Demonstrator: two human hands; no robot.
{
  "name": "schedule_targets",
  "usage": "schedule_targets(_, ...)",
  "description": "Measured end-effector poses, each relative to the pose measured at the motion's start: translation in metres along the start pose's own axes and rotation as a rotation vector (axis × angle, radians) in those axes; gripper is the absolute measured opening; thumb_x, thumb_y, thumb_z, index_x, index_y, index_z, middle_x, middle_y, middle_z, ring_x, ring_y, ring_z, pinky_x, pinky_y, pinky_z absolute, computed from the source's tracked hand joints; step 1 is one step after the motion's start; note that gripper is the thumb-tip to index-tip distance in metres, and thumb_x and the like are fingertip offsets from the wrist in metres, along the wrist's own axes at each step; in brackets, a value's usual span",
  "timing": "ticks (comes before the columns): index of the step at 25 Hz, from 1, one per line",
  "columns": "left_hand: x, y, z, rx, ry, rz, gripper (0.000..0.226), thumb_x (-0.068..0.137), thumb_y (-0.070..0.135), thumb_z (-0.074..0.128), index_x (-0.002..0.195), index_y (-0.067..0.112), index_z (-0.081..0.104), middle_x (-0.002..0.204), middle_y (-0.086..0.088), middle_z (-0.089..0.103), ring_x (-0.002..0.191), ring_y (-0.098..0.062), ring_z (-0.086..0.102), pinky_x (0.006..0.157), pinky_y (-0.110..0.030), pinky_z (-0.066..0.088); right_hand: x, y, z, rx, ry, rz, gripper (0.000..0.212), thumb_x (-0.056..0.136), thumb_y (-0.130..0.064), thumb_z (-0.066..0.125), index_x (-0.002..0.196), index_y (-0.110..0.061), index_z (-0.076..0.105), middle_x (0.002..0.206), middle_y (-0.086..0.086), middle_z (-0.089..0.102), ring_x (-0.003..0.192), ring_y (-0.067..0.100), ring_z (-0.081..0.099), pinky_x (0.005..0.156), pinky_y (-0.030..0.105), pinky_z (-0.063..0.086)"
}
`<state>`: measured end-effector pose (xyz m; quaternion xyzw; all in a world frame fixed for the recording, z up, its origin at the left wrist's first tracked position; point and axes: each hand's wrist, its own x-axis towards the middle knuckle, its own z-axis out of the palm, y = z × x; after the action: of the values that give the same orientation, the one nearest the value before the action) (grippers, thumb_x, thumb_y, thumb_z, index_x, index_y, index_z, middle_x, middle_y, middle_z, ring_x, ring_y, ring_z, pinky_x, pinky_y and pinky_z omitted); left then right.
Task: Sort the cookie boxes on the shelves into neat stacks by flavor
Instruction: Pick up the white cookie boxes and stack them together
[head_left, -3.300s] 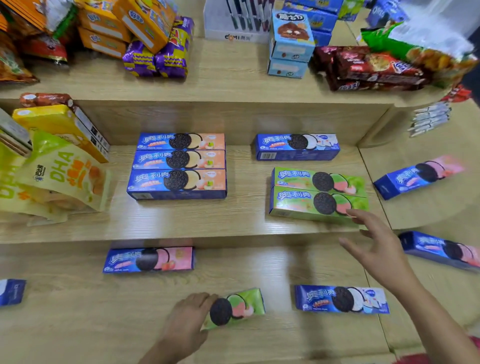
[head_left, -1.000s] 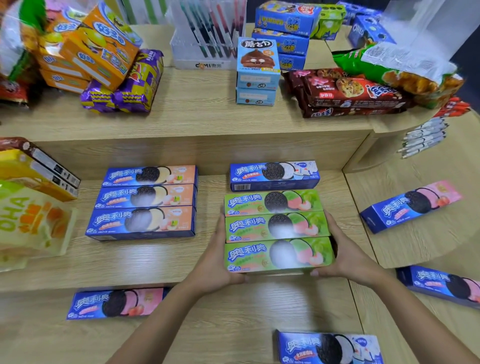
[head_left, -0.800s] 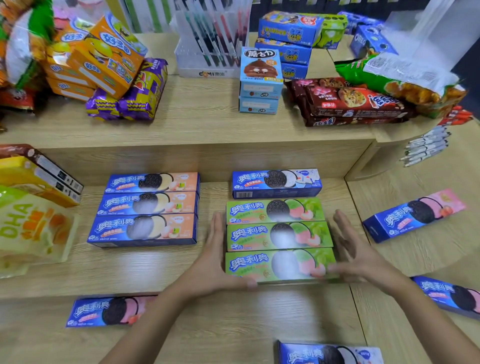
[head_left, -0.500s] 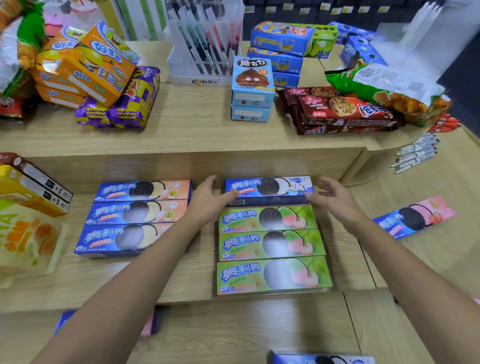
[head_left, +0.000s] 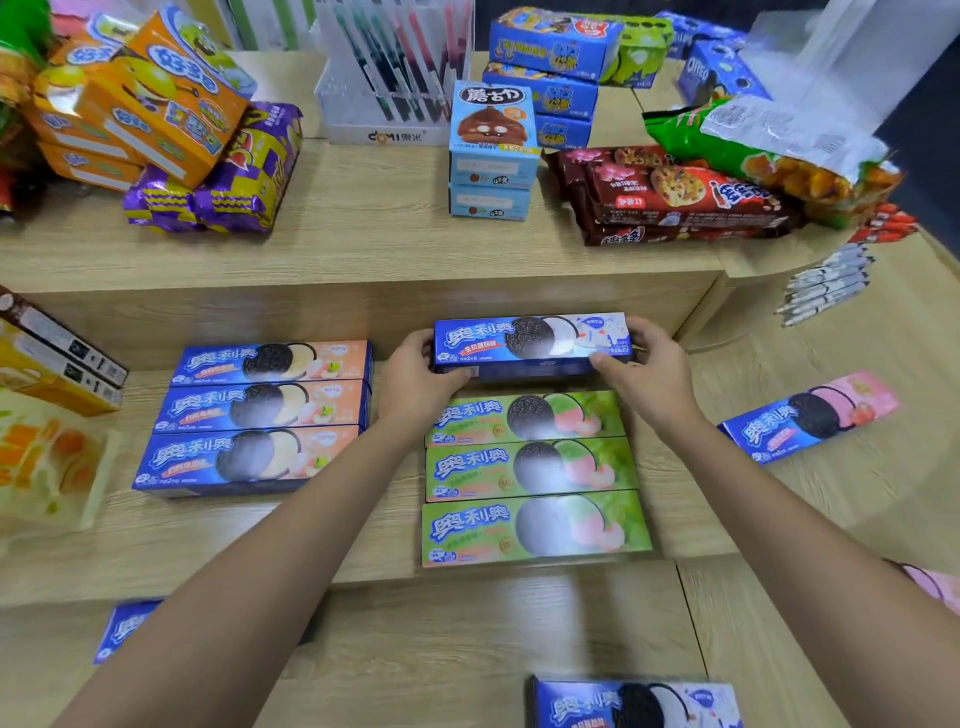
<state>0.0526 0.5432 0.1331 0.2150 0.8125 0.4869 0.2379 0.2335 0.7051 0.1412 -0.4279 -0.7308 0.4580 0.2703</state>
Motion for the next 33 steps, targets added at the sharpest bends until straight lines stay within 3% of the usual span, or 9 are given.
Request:
schedule_targets(3, -0.025, 0.018, -0.009, -0.102, 0.033, 0.065, 0.064, 0.068, 0.005, 0.078, 0.125, 0.006, 0.050, 0.120, -0.008, 0.064, 0.103, -0.014, 0.062, 0.093, -0.037, 0.052, -0.020, -0.015, -0.019, 0.027, 0.033, -0.065, 0.039, 0.072, -0.011, 0.073, 0.108, -0.017, 0.058, 0.098, -0.005, 0.064, 0.079, -0.005, 0.058, 0.069, 0.008, 0.045)
schedule_targets(5, -0.047, 0.029, -0.015, -0.110, 0.045, 0.125, 0.061, 0.067, 0.009, 0.079, 0.122, 0.011, 0.051, 0.115, -0.002, 0.066, 0.105, -0.012, 0.062, 0.093, -0.042, 0.052, -0.037, -0.025, -0.035, 0.034, 0.062, -0.095, 0.039, 0.073, -0.012, 0.073, 0.107, -0.022, 0.057, 0.097, -0.011, 0.064, 0.078, -0.009, 0.057, 0.073, 0.011, 0.046)
schedule_targets(10, -0.113, 0.058, -0.024, -0.046, 0.017, 0.258, 0.054, 0.070, 0.020, 0.078, 0.118, 0.026, 0.054, 0.108, 0.010, 0.064, 0.104, -0.008, 0.061, 0.090, -0.031, 0.051, -0.092, -0.037, -0.081, 0.082, 0.064, -0.105, 0.043, 0.074, -0.017, 0.072, 0.115, -0.021, 0.057, 0.109, 0.002, 0.067, 0.096, 0.013, 0.062, 0.087, 0.032, 0.050)
schedule_targets(15, -0.209, 0.035, -0.014, -0.018, -0.113, 0.291, 0.053, 0.073, 0.021, 0.074, 0.121, 0.027, 0.053, 0.117, 0.011, 0.063, 0.103, -0.001, 0.059, 0.084, -0.022, 0.047, -0.203, -0.018, -0.126, 0.094, 0.136, -0.010, 0.046, 0.075, -0.008, 0.071, 0.117, -0.023, 0.057, 0.109, -0.005, 0.069, 0.099, 0.013, 0.063, 0.085, 0.022, 0.051)
schedule_targets(19, -0.279, -0.021, 0.007, -0.063, -0.239, 0.190, 0.055, 0.072, 0.011, 0.076, 0.106, 0.044, 0.048, 0.106, 0.022, 0.061, 0.097, 0.013, 0.055, 0.077, -0.003, 0.041, -0.285, 0.030, -0.144, 0.049, 0.130, 0.127, 0.049, 0.072, -0.008, 0.073, 0.114, -0.028, 0.057, 0.105, -0.023, 0.067, 0.098, 0.007, 0.063, 0.089, 0.021, 0.050)
schedule_targets(22, -0.328, -0.073, 0.025, -0.047, -0.304, 0.051, 0.056, 0.070, 0.006, 0.076, 0.101, 0.043, 0.047, 0.108, 0.023, 0.060, 0.095, 0.017, 0.054, 0.072, 0.000, 0.041, -0.334, 0.076, -0.147, 0.044, 0.064, 0.234, 0.051, 0.068, -0.003, 0.076, 0.110, -0.028, 0.059, 0.107, -0.015, 0.067, 0.093, 0.007, 0.065, 0.085, 0.021, 0.051)
schedule_targets(27, -0.368, -0.142, 0.068, 0.050, -0.370, -0.139, 0.055, 0.067, 0.005, 0.072, 0.101, 0.039, 0.046, 0.111, -0.001, 0.066, 0.092, 0.012, 0.058, 0.080, -0.010, 0.047, -0.362, 0.150, -0.140, 0.011, -0.089, 0.374, 0.049, 0.065, 0.010, 0.073, 0.102, -0.020, 0.059, 0.097, 0.006, 0.071, 0.079, 0.003, 0.065, 0.070, 0.010, 0.050)
schedule_targets(30, -0.372, -0.161, 0.092, 0.061, -0.334, -0.195, 0.055, 0.071, -0.008, 0.068, 0.099, 0.034, 0.046, 0.104, 0.001, 0.065, 0.087, 0.018, 0.058, 0.072, -0.001, 0.044, -0.353, 0.185, -0.129, 0.022, -0.119, 0.421, 0.047, 0.065, 0.015, 0.069, 0.096, -0.019, 0.058, 0.094, 0.009, 0.069, 0.072, -0.001, 0.065, 0.066, 0.010, 0.050)
schedule_targets(33, -0.368, -0.168, 0.103, 0.084, -0.258, -0.188, 0.047, 0.073, -0.012, 0.065, 0.108, 0.018, 0.053, 0.098, 0.010, 0.062, 0.085, 0.024, 0.055, 0.068, 0.003, 0.040, -0.347, 0.211, -0.117, -0.002, -0.119, 0.456, 0.047, 0.064, 0.009, 0.072, 0.099, -0.019, 0.058, 0.093, 0.008, 0.071, 0.077, 0.010, 0.067, 0.069, 0.019, 0.053)
